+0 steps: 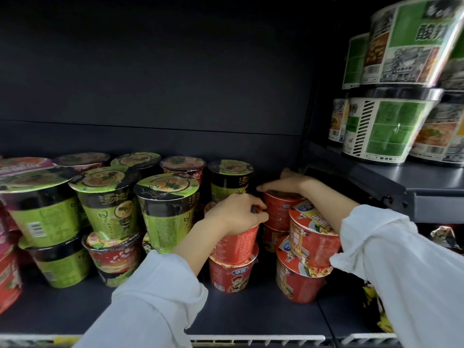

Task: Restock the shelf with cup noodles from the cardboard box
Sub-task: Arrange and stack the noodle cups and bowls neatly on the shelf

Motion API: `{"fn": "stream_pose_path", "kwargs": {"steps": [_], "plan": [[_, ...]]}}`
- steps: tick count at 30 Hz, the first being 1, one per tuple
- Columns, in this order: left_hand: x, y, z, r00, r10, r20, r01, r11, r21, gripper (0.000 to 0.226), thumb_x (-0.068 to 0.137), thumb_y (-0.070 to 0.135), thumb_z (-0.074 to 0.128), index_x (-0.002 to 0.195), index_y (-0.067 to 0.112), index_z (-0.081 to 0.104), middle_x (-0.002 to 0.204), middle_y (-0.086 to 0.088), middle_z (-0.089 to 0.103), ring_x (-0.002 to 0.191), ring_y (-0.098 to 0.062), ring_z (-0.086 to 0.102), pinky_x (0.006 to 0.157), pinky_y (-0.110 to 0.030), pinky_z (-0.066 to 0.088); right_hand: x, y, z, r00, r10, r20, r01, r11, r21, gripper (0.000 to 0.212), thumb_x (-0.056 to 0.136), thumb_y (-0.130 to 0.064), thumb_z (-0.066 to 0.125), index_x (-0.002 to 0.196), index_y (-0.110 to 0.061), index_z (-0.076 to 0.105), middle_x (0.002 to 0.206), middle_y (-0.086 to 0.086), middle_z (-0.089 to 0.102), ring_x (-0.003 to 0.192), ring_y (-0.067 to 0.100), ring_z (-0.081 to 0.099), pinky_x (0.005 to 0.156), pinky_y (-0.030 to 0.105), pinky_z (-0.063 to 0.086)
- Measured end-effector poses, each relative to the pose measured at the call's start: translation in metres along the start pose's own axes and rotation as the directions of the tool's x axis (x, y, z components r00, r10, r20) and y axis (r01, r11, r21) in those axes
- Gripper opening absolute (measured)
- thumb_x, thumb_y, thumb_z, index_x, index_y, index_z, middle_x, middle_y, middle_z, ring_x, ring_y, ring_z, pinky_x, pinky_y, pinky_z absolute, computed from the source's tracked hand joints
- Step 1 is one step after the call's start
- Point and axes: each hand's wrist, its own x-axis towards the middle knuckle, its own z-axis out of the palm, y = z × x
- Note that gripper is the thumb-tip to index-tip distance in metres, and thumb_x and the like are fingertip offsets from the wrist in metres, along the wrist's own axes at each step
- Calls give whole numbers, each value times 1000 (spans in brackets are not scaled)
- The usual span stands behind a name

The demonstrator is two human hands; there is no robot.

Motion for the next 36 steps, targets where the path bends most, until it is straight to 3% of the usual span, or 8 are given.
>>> {"fn": "stream_pose_path", "kwargs": {"steps": [3,8,14,17,20,25,32,36], "plan": [[1,0,1,1000,-2,-4,2,1000,8,38,85,47,55,121,36,60,128,6,58,112,-16,56,95,-38,50,4,1,8,999,26,-19,-29,986,-166,117,45,-89,54,141,-24,38,146,12,39,132,34,38,106,43,38],[2,-2,1,1000,11,-2,-11,1000,8,37,84,46,55,119,35,61,127,6,59,114,-16,55,96,-38,49,-13,0,-6,984,-127,122,134,989,-55,61,76,-33,66,133,-17,48,132,8,52,113,25,54,94,36,51],[1,-1,1,1000,15,-4,-15,1000,18,37,85,45,55,121,35,61,130,5,58,117,-17,54,98,-38,48,-11,-8,5,995,-96,-4,93,979,-184,79,73,-72,56,135,-24,47,142,12,43,128,31,42,99,35,43],[1,-1,1,1000,15,-4,-15,1000,16,38,85,46,55,120,35,61,129,5,58,116,-17,54,97,-39,48,-13,-9,3,987,-156,42,161,972,-172,48,83,-44,61,122,-16,58,128,11,58,110,26,57,76,28,48],[1,-1,1,1000,12,1,-12,1000,15,39,85,46,54,122,35,60,131,5,57,117,-18,54,97,-39,49,-14,-1,-5,969,-221,109,230,970,-79,59,81,-17,62,138,-20,45,137,4,51,113,23,56,72,25,50],[2,-1,1,1000,3,-1,-3,1000,7,39,85,46,55,122,35,60,130,4,57,115,-19,55,96,-40,50,-12,8,1,959,-282,-35,279,958,-73,56,85,-38,64,134,-13,50,134,5,53,119,23,52,90,28,44],[1,-1,1,1000,3,0,-3,1000,9,38,85,46,54,121,36,60,130,4,57,115,-19,55,95,-41,50,-16,2,3,901,-430,-63,406,884,-232,21,92,-15,54,103,-6,69,112,13,63,91,21,58,69,25,39],[1,-1,1,1000,8,-4,-8,1000,11,38,85,47,54,121,35,60,129,3,58,114,-19,56,95,-40,50,-25,3,7,885,-462,-58,440,870,-221,27,90,-14,58,115,-13,68,119,5,63,106,20,59,86,29,49]]}}
